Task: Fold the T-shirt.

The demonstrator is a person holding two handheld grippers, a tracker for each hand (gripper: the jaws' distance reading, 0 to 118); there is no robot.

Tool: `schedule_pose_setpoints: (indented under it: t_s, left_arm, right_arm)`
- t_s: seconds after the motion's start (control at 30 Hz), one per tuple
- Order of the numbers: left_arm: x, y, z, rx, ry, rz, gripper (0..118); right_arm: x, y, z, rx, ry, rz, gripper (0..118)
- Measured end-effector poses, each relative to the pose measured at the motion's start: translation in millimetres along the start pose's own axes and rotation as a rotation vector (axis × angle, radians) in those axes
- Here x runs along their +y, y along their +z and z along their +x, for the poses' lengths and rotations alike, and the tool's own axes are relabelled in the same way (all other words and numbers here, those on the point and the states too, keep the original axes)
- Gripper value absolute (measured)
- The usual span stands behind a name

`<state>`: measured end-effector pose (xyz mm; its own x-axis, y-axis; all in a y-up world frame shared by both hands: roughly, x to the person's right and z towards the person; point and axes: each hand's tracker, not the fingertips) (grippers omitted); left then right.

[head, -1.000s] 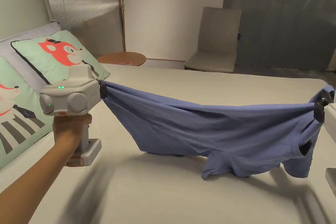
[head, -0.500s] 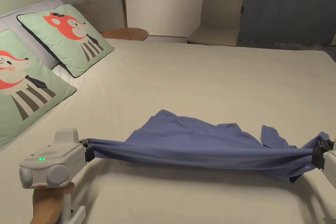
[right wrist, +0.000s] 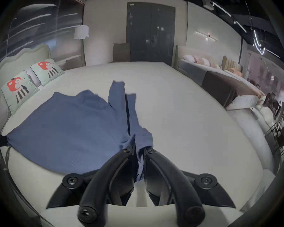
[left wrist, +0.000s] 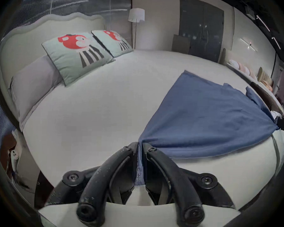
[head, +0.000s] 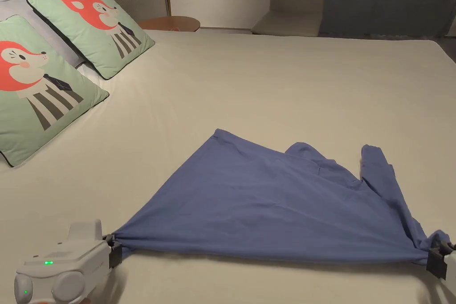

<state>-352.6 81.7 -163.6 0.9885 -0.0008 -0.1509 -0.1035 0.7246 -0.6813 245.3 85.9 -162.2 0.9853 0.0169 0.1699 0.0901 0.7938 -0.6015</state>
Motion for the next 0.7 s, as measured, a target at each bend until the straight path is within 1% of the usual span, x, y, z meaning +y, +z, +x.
schedule_pose_setpoints:
  t_s: [0.07, 0.13, 0.2, 0.33, 0.4, 0.43, 0.47, 0.5, 0.53, 0.57, 0.6, 0.7]
  left_arm:
    - [-10, -1, -2, 0.006, -0.002, -0.044, 2]
    - [-18, -10, -6, 0.005, 0.006, -0.097, 2]
    - [-18, -10, -8, 0.005, 0.015, -0.070, 2]
    - [-9, -14, -8, 0.014, 0.025, -0.101, 2]
    - [-8, -15, -6, 0.016, 0.026, -0.111, 5]
    - [-7, -14, -6, 0.019, 0.030, -0.115, 15]
    - [-3, -13, -6, 0.020, 0.038, -0.117, 34]
    - [1, -6, 2, 0.020, 0.040, -0.118, 58]
    - [8, -3, 5, 0.016, 0.044, -0.113, 88]
    - [14, 0, 8, 0.000, 0.045, -0.095, 103]
    - [24, 6, 14, -0.031, 0.045, -0.047, 109]
    - [60, 28, 41, -0.081, 0.046, 0.090, 109]
  right_arm:
    - [-14, 0, 3, -0.004, 0.001, -0.042, 9]
    - [-26, -3, 6, 0.008, -0.024, -0.096, 9]
    - [-33, -6, 5, 0.008, -0.030, -0.128, 9]
    - [-31, -5, -1, -0.002, -0.028, -0.133, 9]
    - [-25, -4, -2, -0.004, -0.034, -0.145, 11]
    - [-21, -2, -3, -0.003, -0.045, -0.151, 20]
    - [-16, 2, -5, -0.008, -0.047, -0.151, 36]
    - [-10, 6, -7, -0.017, -0.038, -0.146, 56]
    - [-3, 11, -9, -0.014, -0.018, -0.108, 82]
    - [5, 16, -12, -0.007, -0.014, -0.065, 98]
    - [14, 19, -14, -0.001, -0.012, -0.025, 107]
    - [46, 40, -29, 0.004, 0.005, 0.131, 108]
